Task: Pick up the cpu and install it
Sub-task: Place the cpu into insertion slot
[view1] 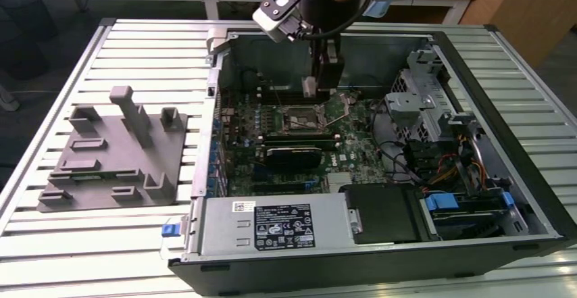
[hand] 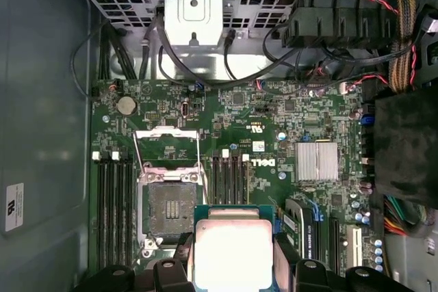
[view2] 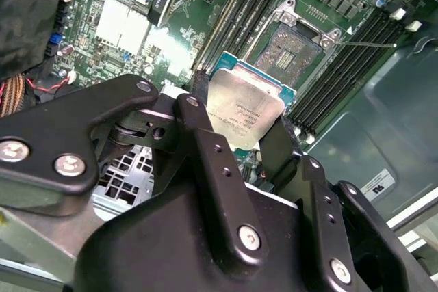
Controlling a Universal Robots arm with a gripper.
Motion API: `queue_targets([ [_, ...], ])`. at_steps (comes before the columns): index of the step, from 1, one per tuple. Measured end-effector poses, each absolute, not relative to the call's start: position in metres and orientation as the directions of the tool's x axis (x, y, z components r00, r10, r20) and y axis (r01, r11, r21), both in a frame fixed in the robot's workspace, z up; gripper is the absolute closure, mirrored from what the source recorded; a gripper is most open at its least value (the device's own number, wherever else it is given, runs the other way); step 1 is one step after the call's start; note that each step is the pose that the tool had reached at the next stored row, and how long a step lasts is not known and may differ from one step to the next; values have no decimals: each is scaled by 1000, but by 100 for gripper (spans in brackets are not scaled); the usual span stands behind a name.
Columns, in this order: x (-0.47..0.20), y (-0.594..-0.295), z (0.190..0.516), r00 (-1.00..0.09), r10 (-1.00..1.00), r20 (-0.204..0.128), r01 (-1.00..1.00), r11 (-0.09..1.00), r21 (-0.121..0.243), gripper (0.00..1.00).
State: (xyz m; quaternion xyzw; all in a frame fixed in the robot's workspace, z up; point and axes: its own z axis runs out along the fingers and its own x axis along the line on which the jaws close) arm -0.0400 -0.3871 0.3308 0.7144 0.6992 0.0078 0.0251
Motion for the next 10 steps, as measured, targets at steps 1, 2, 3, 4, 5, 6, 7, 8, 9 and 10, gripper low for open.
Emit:
queue_targets([
  [1, -40, -387, 330, 22, 999, -24, 999, -21, 47, 46],
  [2, -40, -387, 330, 22, 999, -24, 999, -21, 47, 46],
  [3, -40, -387, 329, 22, 999, -24, 999, -21, 47, 46],
  [4, -40, -387, 329, 22, 999, -24, 999, -21, 47, 46],
  [5, -40, -387, 328, 22, 999, -24, 999, -21, 47, 46],
  [6, -40, -387, 328, 22, 999, -24, 999, -21, 47, 46],
  [7, -40, -387, 327, 22, 999, -24, 999, -21, 47, 46],
  [8, -40, -387, 327, 22, 999, -24, 999, -21, 47, 46],
  [9, -40, -387, 326, 22, 999, -24, 999, -21, 47, 46],
  [10, -40, -387, 325, 22, 999, -24, 999, -21, 47, 46],
])
